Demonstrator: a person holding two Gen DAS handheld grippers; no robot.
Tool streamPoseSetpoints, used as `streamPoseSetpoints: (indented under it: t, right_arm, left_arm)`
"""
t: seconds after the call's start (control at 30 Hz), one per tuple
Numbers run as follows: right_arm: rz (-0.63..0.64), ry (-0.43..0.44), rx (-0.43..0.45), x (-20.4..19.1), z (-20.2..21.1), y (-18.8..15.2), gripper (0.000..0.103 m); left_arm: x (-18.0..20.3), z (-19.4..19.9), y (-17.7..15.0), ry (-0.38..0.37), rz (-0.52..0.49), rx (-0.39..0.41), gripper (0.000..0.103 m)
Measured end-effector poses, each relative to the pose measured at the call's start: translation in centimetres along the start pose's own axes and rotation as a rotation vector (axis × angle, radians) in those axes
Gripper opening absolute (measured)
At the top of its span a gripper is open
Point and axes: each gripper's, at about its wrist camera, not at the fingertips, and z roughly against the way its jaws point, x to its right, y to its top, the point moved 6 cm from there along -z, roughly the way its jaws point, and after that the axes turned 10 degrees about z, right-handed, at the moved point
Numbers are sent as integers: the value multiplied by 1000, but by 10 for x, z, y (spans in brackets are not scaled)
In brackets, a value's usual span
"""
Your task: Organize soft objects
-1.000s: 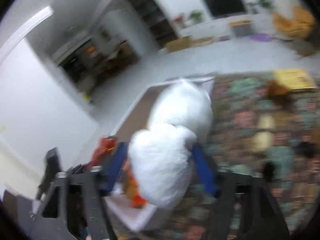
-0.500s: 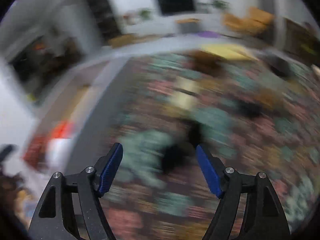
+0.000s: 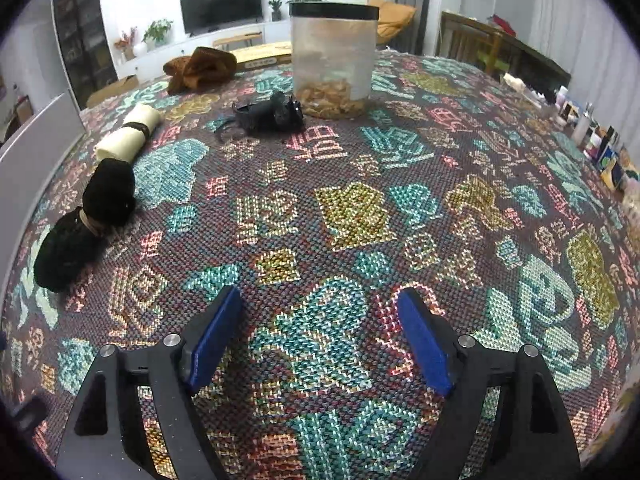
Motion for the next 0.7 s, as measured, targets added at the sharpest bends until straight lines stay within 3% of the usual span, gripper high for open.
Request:
streamPoseSetpoints:
  t: [0.17, 0.7]
  right_arm:
    - [1, -5, 2, -1, 4, -1, 85]
    - [-3, -3, 3, -1, 5, -2, 85]
  left_arm:
    - [0, -4, 12, -7, 40, 65, 103]
    - [-4, -8, 13, -4, 46, 69, 103]
